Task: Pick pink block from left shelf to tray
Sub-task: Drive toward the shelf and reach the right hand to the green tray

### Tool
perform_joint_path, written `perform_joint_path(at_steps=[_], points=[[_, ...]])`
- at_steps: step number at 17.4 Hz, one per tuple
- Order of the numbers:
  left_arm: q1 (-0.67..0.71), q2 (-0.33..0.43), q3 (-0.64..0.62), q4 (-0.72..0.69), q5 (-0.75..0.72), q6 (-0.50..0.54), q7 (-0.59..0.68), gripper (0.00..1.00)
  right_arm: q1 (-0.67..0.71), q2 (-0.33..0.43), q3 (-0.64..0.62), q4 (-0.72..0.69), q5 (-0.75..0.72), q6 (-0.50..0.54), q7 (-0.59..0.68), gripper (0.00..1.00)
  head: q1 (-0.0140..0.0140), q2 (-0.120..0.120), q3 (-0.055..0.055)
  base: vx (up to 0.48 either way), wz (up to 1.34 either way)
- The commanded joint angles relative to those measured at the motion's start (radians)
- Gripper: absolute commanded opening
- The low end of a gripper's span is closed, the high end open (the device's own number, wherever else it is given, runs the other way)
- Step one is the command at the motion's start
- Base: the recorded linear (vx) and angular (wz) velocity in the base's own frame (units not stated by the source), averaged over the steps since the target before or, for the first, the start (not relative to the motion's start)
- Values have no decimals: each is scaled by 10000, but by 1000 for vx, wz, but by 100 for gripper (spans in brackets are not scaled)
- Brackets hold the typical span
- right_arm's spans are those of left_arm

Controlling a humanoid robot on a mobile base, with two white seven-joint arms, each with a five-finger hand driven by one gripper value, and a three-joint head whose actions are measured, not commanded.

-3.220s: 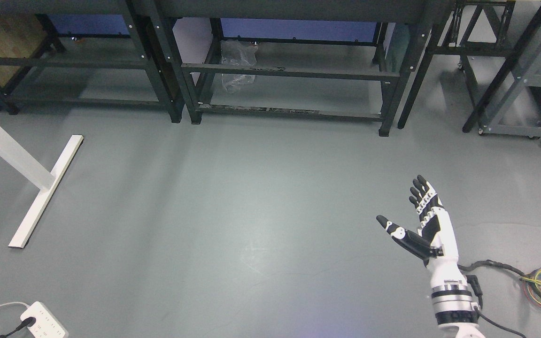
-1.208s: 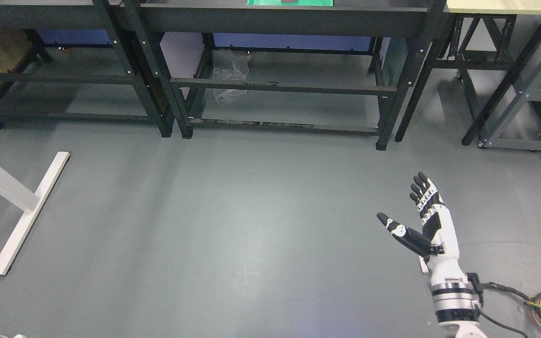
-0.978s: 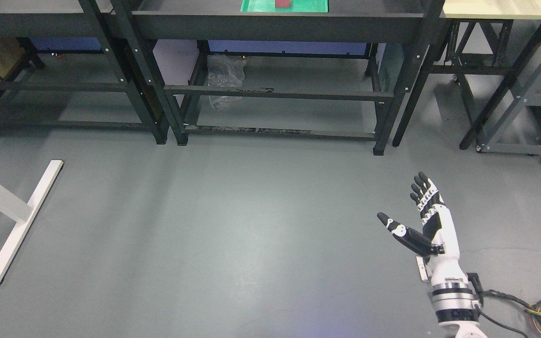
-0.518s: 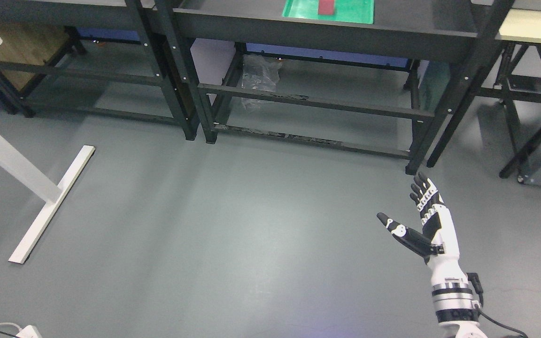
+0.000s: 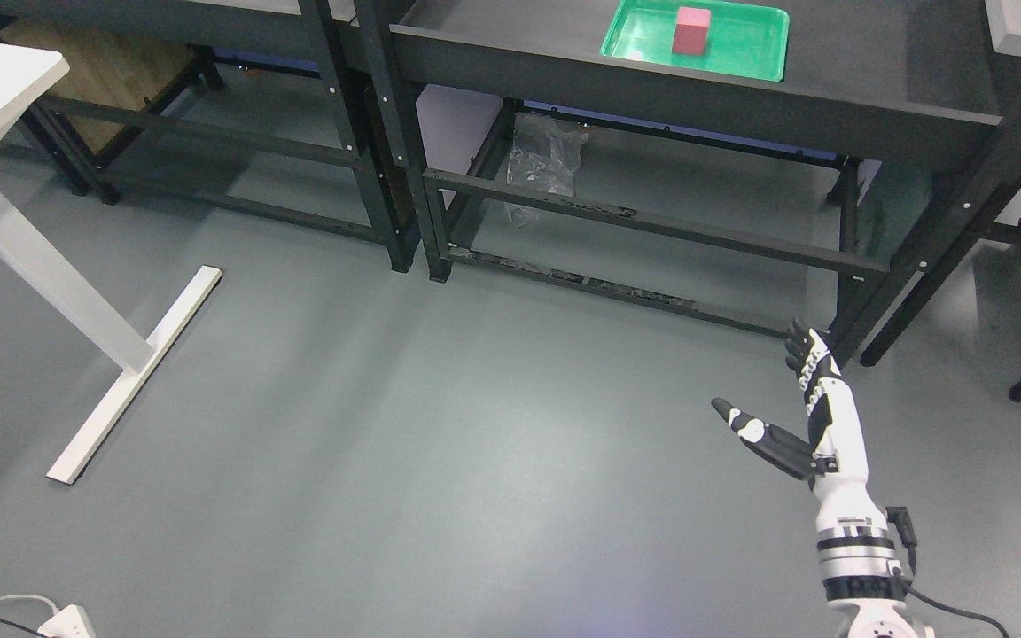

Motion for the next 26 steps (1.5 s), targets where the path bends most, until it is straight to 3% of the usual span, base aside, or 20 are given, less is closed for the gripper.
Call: perform_joint_path(at_steps=[1, 6, 8, 11, 15, 26], points=[[91, 175, 0, 0, -15, 3, 4, 100, -223, -175, 116, -25, 6678, 25, -1114, 99, 0, 0, 0, 196, 15], [91, 175, 0, 0, -15, 18, 4, 100, -192, -175, 100, -25, 6635, -112, -1191, 100, 0, 0, 0, 219, -64], [91, 175, 0, 0, -15, 3, 4, 100, -146, -175, 85, -40, 6604, -1028, -1191, 100, 0, 0, 0, 256, -106], [91, 175, 0, 0, -15, 3, 4, 100, -375, -175, 116, -25, 6816, -728, -1176, 99, 0, 0, 0, 256, -90], [91, 175, 0, 0, -15, 3, 4, 100, -437, -175, 131, -40, 8167, -696, -1176, 98, 0, 0, 0, 285, -50], [91, 175, 0, 0, -15, 3, 4, 100, -560, -175, 116, -25, 7954, -696, -1345, 98, 0, 0, 0, 277, 53]])
